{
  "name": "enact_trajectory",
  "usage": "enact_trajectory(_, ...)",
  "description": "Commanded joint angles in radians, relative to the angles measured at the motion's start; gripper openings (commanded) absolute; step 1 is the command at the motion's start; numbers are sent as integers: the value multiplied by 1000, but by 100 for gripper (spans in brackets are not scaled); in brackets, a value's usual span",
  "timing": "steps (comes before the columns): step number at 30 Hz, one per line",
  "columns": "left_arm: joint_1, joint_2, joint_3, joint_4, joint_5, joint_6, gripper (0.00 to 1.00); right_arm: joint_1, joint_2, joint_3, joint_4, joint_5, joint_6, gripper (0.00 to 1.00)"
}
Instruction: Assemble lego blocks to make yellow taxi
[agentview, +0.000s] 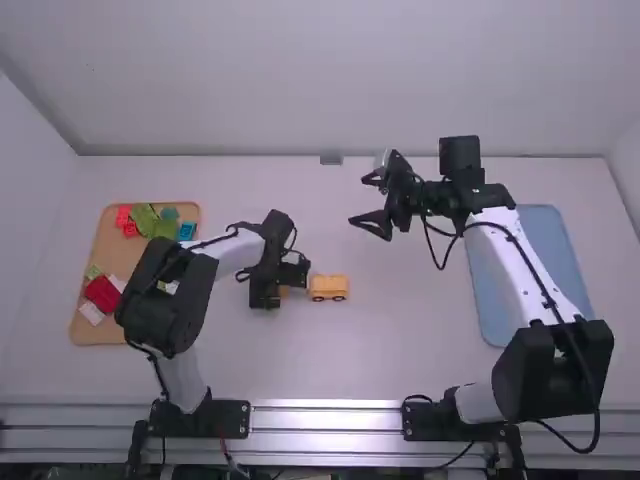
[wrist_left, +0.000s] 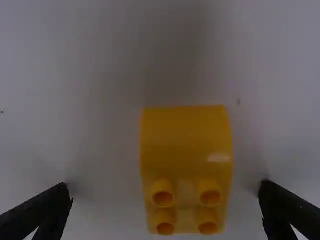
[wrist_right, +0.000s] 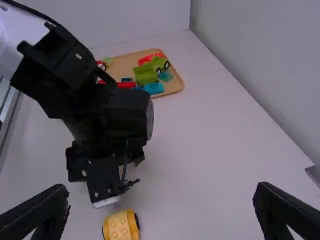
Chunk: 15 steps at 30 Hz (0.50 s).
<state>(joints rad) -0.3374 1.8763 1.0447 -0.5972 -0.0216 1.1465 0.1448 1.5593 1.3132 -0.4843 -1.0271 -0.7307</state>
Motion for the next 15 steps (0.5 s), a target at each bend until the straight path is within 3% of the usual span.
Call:
enact_trajectory(1,27,-19,19,-26,101,36,99,-2,-24,-6,10,-16,20,99)
enact_trajectory(8,197,-65,28,-37,507,117,99,-2,-24,-6,32,-16,54,99)
enact_trajectory(15,333,-59,-103,86,853,146,99,2,-24,-6,34,-16,54,99)
